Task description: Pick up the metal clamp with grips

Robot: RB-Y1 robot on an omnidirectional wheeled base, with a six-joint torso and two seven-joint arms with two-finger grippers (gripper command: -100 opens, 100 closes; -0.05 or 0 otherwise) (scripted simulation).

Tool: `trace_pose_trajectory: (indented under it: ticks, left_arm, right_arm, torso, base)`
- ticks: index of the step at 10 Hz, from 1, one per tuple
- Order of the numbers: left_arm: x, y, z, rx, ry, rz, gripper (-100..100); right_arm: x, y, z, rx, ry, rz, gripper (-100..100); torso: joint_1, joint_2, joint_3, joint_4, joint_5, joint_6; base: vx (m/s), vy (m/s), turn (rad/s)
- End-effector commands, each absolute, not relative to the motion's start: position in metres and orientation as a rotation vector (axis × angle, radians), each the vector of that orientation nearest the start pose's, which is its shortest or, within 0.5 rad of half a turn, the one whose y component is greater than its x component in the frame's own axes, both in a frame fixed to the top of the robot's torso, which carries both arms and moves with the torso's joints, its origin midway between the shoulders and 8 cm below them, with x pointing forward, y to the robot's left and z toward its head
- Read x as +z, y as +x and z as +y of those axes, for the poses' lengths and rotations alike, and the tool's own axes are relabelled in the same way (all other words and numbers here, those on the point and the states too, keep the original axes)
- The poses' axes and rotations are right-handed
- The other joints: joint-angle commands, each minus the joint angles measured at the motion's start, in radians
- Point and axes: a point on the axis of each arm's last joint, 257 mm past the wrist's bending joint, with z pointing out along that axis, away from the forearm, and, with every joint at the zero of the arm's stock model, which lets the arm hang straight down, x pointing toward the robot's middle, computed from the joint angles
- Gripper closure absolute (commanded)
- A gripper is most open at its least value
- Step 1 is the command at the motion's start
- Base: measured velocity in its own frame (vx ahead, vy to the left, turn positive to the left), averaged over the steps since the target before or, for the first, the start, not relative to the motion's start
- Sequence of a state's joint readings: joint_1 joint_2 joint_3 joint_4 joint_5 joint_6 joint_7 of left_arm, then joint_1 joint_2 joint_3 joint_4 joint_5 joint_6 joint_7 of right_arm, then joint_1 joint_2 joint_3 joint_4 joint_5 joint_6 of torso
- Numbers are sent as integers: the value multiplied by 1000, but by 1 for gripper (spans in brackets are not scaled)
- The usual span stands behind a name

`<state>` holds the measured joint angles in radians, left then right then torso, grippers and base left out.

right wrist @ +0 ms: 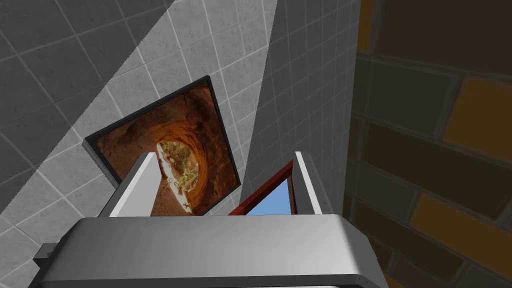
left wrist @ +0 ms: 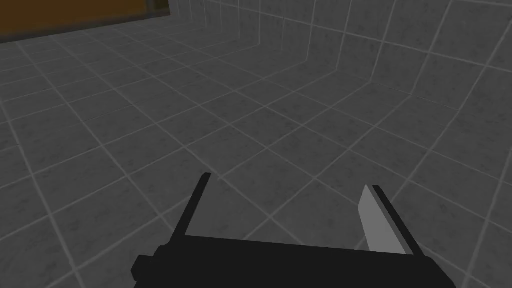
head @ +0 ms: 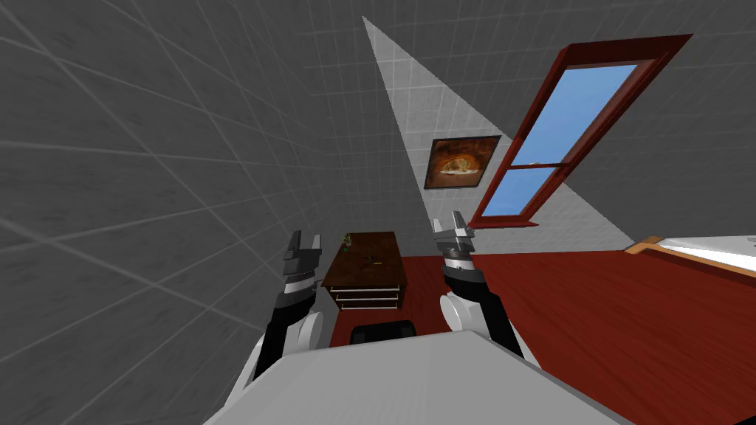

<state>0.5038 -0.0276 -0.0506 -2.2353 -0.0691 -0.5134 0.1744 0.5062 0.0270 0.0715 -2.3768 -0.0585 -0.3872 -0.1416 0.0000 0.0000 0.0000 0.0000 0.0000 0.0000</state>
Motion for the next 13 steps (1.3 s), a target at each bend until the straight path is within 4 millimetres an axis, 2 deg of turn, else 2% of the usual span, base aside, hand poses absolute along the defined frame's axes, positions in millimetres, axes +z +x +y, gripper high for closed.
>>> trace_pose_trajectory:
  ticks: [1, 3, 6, 7, 9, 10, 11, 12, 13]
  left_arm:
    - [-4, 359, 255, -1490, -765, 636, -100]
    - [-22, 368, 253, -1519, -822, 673, -100]
    - [-71, 384, 253, -1551, -969, 761, -100]
    - [-73, 384, 254, -1557, -980, 755, -100]
    - [-123, 393, 256, -1559, -1122, 832, -100]
    - [-123, 393, 258, -1567, -1132, 822, -100]
    - [-152, 396, 259, -1557, -1211, 868, -100]
    - [-153, 396, 261, -1564, -1221, 858, -100]
    - [-183, 397, 263, -1549, -1302, 906, -100]
  right_arm:
    - [44, 344, -265, 1538, 792, 527, 0]
    - [44, 344, -265, 1538, 791, 527, 0]
    - [44, 344, -265, 1538, 791, 527, 0]
    - [44, 344, -265, 1538, 791, 527, 0]
    - [44, 344, -265, 1538, 791, 527, 0]
    - [44, 344, -265, 1538, 791, 527, 0]
    - [44, 344, -265, 1538, 792, 527, 0]
    - [44, 344, -265, 1538, 791, 527, 0]
    - [44, 344, -265, 1538, 792, 527, 0]
  torso:
    - [0, 0, 0, 0, 0, 0]
    - [1, 4, 2, 1, 0, 0]
    - [4, 9, 5, 2, 1, 0]
    - [4, 8, 5, 2, 1, 0]
    - [3, 6, 4, 1, 1, 0]
    - [4, 8, 5, 2, 1, 0]
    - [4, 7, 4, 2, 1, 0]
    - [3, 6, 4, 1, 1, 0]
    - [2, 5, 3, 1, 1, 0]
  base:
    - [-37, -3, -154]
    - [-95, 10, -162]
    - [-126, 41, -190]
    - [-85, 35, -85]
    - [-114, 40, -243]
    - [-100, 35, -78]
    - [-85, 24, -222]
    - [-72, 13, -91]
    - [-85, 20, -234]
